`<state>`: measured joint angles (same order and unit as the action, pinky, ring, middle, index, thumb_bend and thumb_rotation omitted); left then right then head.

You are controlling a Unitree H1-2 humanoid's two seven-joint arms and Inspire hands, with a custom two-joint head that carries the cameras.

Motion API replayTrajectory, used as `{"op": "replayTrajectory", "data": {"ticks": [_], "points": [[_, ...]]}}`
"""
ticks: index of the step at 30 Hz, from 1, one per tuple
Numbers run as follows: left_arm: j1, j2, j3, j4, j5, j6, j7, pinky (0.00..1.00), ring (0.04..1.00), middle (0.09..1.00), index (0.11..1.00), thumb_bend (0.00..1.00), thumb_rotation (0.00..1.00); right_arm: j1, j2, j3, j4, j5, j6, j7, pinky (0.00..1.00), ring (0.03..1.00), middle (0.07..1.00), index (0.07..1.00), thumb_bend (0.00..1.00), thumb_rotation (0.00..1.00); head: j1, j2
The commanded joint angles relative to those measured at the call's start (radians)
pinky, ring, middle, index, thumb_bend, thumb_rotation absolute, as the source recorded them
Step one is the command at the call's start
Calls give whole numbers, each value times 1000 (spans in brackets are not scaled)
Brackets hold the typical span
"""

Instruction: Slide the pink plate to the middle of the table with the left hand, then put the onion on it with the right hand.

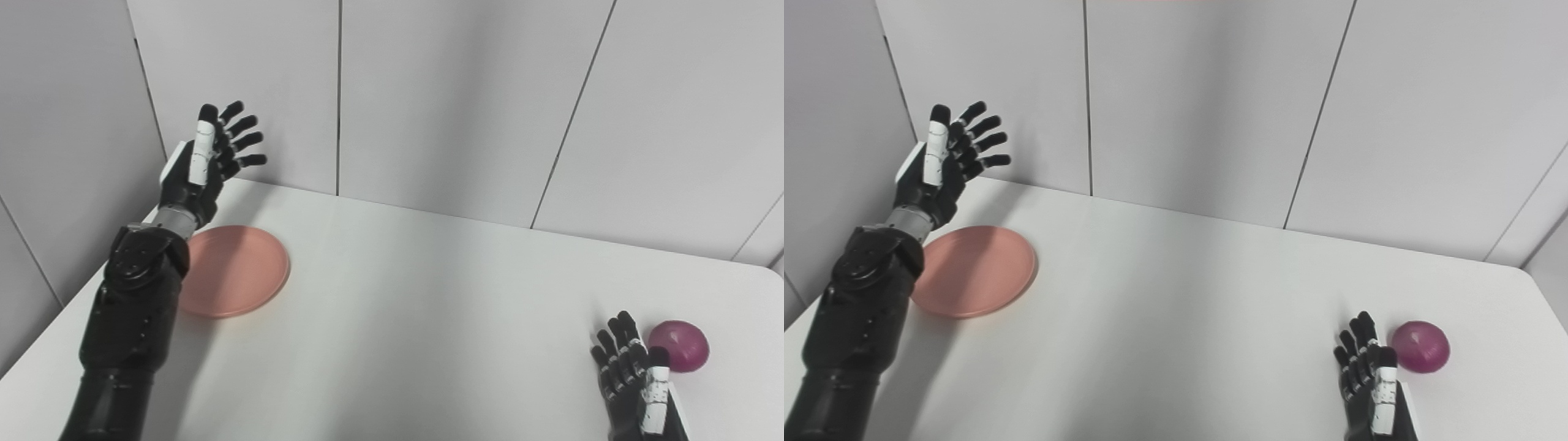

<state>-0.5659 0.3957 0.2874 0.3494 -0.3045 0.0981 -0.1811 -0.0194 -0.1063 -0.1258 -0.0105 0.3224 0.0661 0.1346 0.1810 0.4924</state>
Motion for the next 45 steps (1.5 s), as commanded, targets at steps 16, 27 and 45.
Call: {"op": "replayTrajectory", "data": {"ticks": [16,27,45], "points": [[-112,134,50,402,48,-306,44,748,865,887,930,1000,942,66,-4,-14,77,3,33,2,1000,1000,1000,1000,754,929,6,4],[-98,152,55,615,40,-425,22,668,795,839,898,1000,914,67,-7,-13,68,3,40,2,1000,1000,1000,1000,783,927,2,10],[-22,106,36,675,18,-472,-30,643,782,823,906,1000,910,71,-2,-11,45,2,64,-10,1000,1000,1000,1000,774,923,-4,22]]}}
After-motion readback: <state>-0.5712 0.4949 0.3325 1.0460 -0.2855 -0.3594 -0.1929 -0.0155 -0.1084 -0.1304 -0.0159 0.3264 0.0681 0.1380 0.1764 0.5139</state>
